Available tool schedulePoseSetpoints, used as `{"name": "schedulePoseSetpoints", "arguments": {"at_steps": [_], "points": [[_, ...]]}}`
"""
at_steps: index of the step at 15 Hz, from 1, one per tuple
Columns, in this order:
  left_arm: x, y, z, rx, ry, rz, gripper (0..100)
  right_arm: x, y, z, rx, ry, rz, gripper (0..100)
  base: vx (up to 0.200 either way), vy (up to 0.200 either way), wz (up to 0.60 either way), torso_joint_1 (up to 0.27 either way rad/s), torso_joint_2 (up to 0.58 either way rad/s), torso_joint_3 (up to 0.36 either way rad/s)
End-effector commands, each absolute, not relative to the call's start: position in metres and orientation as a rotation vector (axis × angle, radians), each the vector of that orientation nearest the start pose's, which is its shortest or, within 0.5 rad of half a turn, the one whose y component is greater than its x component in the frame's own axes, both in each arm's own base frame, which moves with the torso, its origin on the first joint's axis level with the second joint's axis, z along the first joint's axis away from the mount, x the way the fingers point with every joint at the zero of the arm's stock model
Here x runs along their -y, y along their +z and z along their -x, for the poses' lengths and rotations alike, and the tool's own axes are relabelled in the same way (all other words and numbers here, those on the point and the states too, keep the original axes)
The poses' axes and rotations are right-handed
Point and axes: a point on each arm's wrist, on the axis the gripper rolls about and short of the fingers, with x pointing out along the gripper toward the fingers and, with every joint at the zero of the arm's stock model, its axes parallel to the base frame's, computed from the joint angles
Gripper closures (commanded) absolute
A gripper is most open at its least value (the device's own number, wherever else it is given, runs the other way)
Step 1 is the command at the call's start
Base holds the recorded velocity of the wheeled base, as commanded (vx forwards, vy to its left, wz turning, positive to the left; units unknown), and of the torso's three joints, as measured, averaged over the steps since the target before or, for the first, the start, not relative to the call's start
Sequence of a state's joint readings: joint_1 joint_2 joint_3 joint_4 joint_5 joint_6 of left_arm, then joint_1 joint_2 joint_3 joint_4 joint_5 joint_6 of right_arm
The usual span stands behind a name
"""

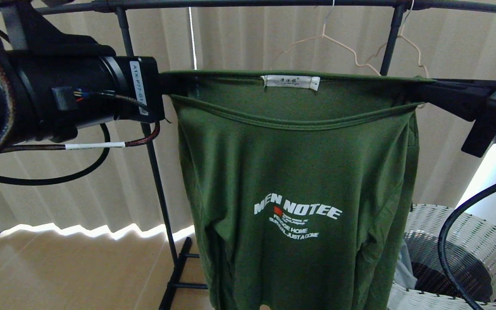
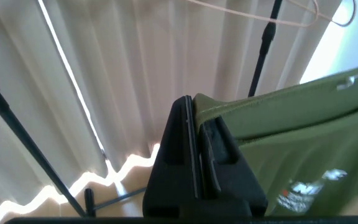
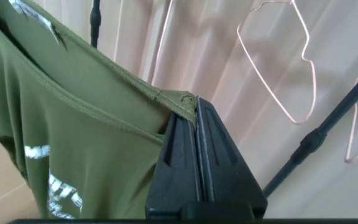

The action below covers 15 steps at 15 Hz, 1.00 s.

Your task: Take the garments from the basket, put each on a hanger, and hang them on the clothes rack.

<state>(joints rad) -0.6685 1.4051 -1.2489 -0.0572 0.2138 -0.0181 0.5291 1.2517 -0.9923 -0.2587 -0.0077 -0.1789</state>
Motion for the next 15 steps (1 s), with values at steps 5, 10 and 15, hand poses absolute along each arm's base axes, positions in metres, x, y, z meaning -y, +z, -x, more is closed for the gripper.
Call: {"name": "schedulePoseSetpoints", "arguments": {"at_steps": [5,10,15], "points": [[0.137,0.327,-0.177,-0.104,-0.467,-0.033,100,-0.102,0.306,-0.174,0.008,0.521,0.188,100,0.000,0.000,0.00,0.000,0.00,0.000],[0.137,0.327,-0.177,-0.104,-0.462,-0.033,100,-0.103,0.304,-0.177,-0.002,0.522,0.190,100,0.000,0.000,0.00,0.000,0.00,0.000],[0.134,0.322,-0.177,-0.114,-0.453,-0.051,100,-0.103,0.303,-0.176,0.003,0.523,0.187,0,0.000,0.000,0.00,0.000,0.00,0.000]]}}
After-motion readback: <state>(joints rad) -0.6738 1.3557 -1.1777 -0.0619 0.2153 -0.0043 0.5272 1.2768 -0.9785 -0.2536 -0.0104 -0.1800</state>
